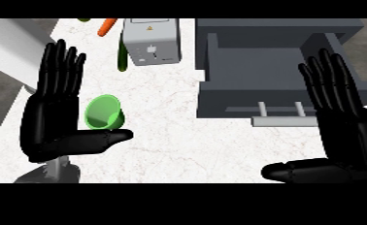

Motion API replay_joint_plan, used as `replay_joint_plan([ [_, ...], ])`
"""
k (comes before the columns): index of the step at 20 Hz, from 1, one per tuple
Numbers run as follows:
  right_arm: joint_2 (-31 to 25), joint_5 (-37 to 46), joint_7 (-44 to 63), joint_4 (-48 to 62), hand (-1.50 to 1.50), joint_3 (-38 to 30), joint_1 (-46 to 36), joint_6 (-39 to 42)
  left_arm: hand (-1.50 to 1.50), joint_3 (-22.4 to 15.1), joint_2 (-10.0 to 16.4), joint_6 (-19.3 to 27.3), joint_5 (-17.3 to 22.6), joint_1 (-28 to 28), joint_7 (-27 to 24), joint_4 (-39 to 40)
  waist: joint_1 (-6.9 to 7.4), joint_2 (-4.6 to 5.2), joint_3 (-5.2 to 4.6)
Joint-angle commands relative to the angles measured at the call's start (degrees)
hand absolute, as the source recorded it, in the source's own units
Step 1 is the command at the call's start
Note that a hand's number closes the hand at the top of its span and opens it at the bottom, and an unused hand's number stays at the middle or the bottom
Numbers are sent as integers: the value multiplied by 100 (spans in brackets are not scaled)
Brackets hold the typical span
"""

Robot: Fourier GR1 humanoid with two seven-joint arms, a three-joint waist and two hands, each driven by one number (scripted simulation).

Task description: Pick up the cup, place it into the drawer and close the drawer

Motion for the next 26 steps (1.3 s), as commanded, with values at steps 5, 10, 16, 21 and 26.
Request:
replay_joint_plan([
  [5, 81, 124, -34, 490, -150, -4, -444, 3, -150, 264, 164, 10, 232, -344, 167, 261, 9, 0, -1],
  [10, 43, -54, 461, -133, -150, -136, -434, -93, -150, 25, -37, 205, -38, -163, -291, 717, -1, 0, -2],
  [16, -25, -127, -24, -55, -150, -285, 35, 176, -150, 146, 93, 252, -36, 185, 89, 233, 2, -4, -1],
  [21, 61, 60, 326, 9, -150, -148, -418, -65, -150, 358, 157, 5, 173, 225, -333, 1035, 3, 0, -3],
  [26, 141, 103, 342, -259, -150, -27, -183, -60, -150, 474, 239, -7, 107, 679, -461, 995, 6, -3, -2],
])
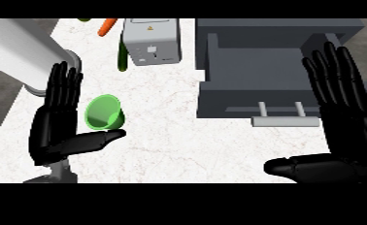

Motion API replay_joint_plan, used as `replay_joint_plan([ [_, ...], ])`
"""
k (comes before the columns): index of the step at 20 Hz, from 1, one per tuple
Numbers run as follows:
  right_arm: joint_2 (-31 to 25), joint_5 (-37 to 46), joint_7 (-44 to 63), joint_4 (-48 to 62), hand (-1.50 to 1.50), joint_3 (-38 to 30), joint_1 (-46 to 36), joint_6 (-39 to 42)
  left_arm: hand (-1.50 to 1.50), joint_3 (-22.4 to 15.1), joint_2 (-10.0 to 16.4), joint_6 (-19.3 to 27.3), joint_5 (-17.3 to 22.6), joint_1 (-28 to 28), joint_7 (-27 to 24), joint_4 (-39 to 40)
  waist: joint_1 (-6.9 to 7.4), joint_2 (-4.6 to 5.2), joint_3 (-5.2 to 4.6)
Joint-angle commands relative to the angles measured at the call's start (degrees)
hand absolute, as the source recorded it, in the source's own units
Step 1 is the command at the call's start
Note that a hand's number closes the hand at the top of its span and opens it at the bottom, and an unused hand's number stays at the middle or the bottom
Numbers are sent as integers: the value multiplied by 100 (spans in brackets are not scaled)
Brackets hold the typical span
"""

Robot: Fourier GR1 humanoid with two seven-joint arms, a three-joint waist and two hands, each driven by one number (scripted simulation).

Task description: Pick up the cup, place it into the drawer and close the drawer

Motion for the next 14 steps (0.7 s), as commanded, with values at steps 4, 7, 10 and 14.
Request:
replay_joint_plan([
  [4, -114, -311, 124, -300, -150, -154, 279, 253, -150, -7, -127, 132, -161, 259, -338, 461, -5, -2, 0],
  [7, -110, -191, 60, -111, -150, -159, 51, 187, -150, 537, 175, -280, 101, 71, -1194, 1545, -11, 5, -2],
  [10, 46, 24, 86, -394, -150, 154, 332, 137, -150, 684, 320, -562, 335, 158, -1264, 1602, -8, 0, -1],
  [14, -56, -84, -186, 97, -150, -126, 97, 269, -150, 559, 137, -414, 134, -128, -1561, 2365, -12, 4, -1],
])
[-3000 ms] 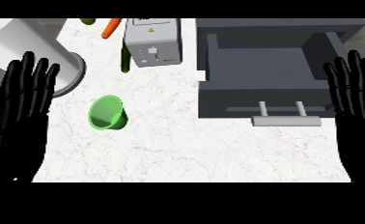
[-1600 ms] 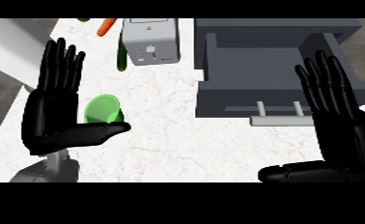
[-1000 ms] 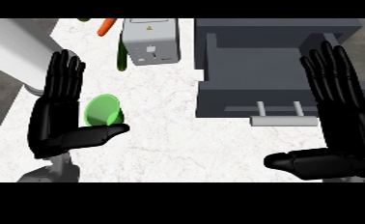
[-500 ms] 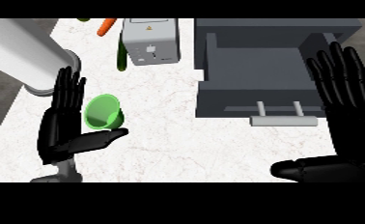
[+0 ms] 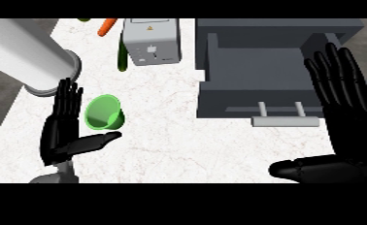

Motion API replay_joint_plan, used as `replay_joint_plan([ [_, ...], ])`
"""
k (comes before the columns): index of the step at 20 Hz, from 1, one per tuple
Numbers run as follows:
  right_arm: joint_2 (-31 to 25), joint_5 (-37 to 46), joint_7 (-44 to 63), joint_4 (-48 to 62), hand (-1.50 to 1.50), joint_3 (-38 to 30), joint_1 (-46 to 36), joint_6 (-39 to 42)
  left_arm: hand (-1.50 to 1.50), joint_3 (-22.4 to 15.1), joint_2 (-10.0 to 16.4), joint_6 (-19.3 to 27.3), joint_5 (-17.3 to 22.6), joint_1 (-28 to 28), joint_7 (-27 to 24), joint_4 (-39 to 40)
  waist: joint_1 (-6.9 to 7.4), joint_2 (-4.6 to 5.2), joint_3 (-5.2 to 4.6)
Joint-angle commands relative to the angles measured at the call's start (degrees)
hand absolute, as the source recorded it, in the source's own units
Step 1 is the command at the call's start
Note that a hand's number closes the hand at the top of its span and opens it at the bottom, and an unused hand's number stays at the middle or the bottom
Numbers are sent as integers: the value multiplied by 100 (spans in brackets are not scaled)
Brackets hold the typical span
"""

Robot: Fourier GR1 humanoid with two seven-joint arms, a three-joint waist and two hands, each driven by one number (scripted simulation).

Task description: Pick up the cup, place it into the drawer and close the drawer

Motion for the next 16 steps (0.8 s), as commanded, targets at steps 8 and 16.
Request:
replay_joint_plan([
  [8, -22, -187, 388, -381, -150, -86, -41, -36, -150, 558, 348, -606, 215, -386, -1466, 2187, -22, 4, -3],
  [16, 105, 130, 211, -65, -150, 150, -188, -109, -150, 481, 233, -362, 211, -568, -1721, 2540, 2, 0, 0],
])
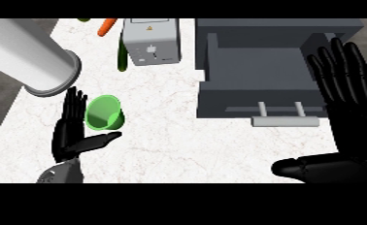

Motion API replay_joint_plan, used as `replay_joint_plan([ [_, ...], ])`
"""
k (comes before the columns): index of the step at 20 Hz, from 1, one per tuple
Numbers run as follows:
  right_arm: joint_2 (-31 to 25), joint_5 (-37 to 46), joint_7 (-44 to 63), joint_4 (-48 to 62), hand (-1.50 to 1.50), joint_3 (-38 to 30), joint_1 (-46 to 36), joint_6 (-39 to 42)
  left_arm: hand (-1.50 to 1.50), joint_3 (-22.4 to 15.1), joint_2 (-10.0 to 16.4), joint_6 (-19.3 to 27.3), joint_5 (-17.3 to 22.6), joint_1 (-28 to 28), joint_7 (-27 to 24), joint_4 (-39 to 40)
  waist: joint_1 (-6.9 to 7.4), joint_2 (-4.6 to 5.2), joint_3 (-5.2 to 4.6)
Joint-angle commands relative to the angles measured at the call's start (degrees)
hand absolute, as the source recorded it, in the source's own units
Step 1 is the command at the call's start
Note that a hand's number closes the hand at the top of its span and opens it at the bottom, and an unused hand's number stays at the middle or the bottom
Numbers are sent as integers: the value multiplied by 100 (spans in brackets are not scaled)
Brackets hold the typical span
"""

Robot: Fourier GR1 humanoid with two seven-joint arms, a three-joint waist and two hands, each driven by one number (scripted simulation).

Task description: Pick up the cup, place it into the drawer and close the drawer

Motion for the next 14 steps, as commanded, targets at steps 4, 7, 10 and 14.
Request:
replay_joint_plan([
  [4, -38, -124, 309, -114, -150, 13, -196, 10, -150, 120, -10, 100, -27, -377, -741, 1189, -2, 2, -1],
  [7, 216, 284, -214, -84, -150, 359, 413, 34, -150, 238, 304, -311, 115, -331, -974, 1407, -4, 1, -1],
  [10, -96, -273, 345, -112, -150, -150, -261, 63, -150, 206, 305, -218, 34, -678, -1055, 1990, -5, 2, -1],
  [14, 176, 235, -395, 90, -150, 261, 407, 152, -150, 300, 557, -600, 53, -849, -1528, 2616, -19, 7, -2],
])
